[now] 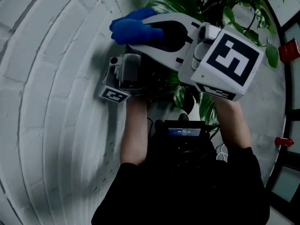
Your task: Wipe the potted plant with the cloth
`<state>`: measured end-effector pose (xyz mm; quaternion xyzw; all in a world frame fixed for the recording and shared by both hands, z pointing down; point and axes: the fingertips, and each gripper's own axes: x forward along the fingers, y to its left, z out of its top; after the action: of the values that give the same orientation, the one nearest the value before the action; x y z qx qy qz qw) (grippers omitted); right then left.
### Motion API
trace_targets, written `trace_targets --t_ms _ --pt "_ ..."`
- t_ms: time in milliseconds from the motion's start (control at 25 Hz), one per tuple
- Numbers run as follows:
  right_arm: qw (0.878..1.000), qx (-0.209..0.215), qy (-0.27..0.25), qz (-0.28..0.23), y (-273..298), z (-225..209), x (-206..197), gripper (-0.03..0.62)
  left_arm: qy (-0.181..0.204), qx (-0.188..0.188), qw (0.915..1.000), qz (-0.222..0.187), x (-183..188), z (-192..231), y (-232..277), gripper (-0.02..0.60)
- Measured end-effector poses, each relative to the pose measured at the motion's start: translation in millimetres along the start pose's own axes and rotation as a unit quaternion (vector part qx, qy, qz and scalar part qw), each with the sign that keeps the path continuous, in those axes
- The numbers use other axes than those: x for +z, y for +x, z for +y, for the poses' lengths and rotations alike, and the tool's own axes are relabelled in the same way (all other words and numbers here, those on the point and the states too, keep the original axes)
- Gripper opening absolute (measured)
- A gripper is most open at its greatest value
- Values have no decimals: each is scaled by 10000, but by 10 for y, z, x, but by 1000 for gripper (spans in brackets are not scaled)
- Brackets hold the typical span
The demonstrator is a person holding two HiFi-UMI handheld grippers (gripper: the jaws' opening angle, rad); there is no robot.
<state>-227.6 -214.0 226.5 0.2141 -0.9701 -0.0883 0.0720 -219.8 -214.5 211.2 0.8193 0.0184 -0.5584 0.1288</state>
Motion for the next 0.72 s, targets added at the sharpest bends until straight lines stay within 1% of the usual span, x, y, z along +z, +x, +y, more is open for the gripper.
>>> trace_targets --t_ms 120,280,440,560,640,720 --pt "9993 189 285 -173 -47 79 4 114 -20 -30 10000 24 -14 -28 -8 479" --pt "9970 129 642 -420 -239 121 5 114 -140 -13 9999 -1 -51 -57 -55 479" --pt "9890 -8 1186 -880 -508 66 14 114 -209 2 9998 -66 -44 -77 -107 479" --pt "9776 -128 1627 -1328 -766 -19 14 115 -174 -30 9998 -44 -56 -163 -95 479" --pt "9660 -140 1934 -1710 -998 -59 39 115 -94 -8 10000 -9 -88 -265 -80 479" --pt "9518 -74 2213 -2125 -1246 -62 86 115 18 57 10000 13 -108 -370 -80 479"
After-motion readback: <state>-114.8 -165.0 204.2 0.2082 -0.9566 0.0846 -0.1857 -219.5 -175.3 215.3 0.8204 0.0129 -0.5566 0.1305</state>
